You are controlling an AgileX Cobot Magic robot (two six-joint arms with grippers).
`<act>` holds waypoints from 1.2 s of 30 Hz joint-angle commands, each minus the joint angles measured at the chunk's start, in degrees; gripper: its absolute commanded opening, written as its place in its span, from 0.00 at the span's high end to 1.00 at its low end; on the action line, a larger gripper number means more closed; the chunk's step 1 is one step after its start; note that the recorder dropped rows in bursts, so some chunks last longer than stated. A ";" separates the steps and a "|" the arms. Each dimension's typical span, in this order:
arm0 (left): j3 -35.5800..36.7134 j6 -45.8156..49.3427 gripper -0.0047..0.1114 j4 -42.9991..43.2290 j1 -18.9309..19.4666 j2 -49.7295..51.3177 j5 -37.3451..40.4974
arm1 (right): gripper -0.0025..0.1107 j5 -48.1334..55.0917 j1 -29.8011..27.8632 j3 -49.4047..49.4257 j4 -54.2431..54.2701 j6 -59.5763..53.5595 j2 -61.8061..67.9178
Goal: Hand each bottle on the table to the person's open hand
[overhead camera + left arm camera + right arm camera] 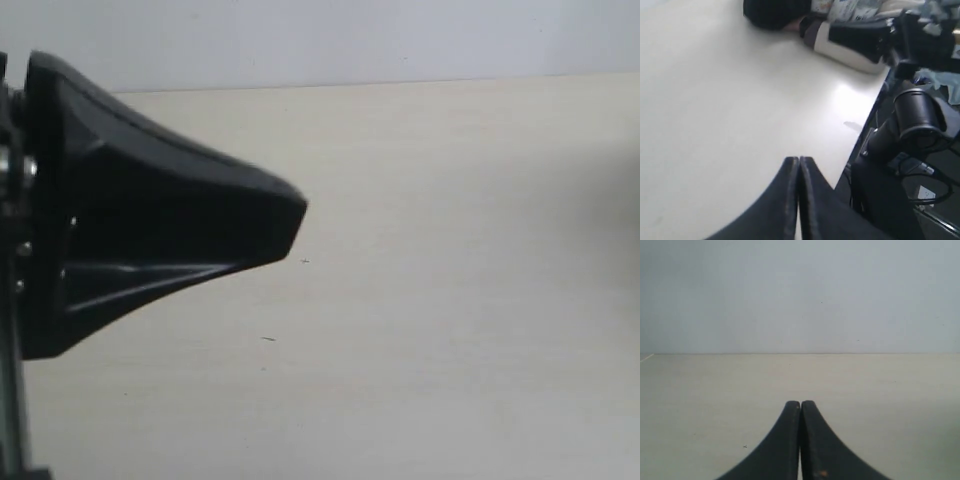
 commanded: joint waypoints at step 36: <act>56.67 -16.91 0.94 0.54 63.90 -55.61 -32.87 | 0.98 -0.17 -0.01 0.24 -0.47 -0.05 -0.26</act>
